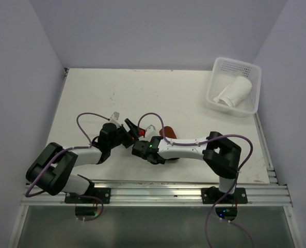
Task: Roll the towels
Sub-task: Roll the towel
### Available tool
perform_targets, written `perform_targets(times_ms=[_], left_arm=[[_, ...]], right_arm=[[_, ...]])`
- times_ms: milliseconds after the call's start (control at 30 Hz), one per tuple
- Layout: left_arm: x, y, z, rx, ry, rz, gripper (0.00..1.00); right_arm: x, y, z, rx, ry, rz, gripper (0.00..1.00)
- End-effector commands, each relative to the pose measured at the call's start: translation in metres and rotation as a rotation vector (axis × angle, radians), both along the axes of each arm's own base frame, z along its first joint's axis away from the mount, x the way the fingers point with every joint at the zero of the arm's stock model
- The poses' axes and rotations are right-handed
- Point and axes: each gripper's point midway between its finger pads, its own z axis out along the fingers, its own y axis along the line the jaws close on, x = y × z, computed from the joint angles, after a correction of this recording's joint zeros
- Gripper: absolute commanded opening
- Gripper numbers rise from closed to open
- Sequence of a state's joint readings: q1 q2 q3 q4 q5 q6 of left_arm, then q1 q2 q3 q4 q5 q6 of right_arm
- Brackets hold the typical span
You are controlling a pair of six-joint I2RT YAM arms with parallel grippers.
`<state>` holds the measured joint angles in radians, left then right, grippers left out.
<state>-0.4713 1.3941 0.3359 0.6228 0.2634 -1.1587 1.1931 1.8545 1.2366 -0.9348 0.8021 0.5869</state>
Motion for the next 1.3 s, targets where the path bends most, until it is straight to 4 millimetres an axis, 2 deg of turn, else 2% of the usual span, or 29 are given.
perform_targets(times_ms=[0,133,400,767,1033,1267], left_arm=[[0.012,-0.01,0.017,-0.036,-0.066,-0.029,0.91],[0.013,-0.01,0.016,-0.037,-0.063,-0.029,0.91],[0.013,0.0,0.019,0.006,-0.084,-0.017,0.91],[0.009,0.022,0.017,0.094,-0.102,0.017,0.92],[0.014,0.037,0.029,0.181,-0.16,0.059,0.93],[0.013,0.039,0.025,0.194,-0.15,0.056,0.93]], right_arm=[[0.006,0.004,0.015,-0.053,-0.069,0.003,0.06],[0.007,0.003,0.017,-0.13,-0.079,0.011,0.12],[0.003,0.013,0.003,-0.11,-0.046,0.018,0.14],[-0.007,0.025,-0.01,-0.121,-0.038,0.036,0.27],[-0.004,0.034,0.016,-0.001,-0.054,0.046,0.46],[0.001,0.031,0.029,0.109,-0.041,0.018,0.5]])
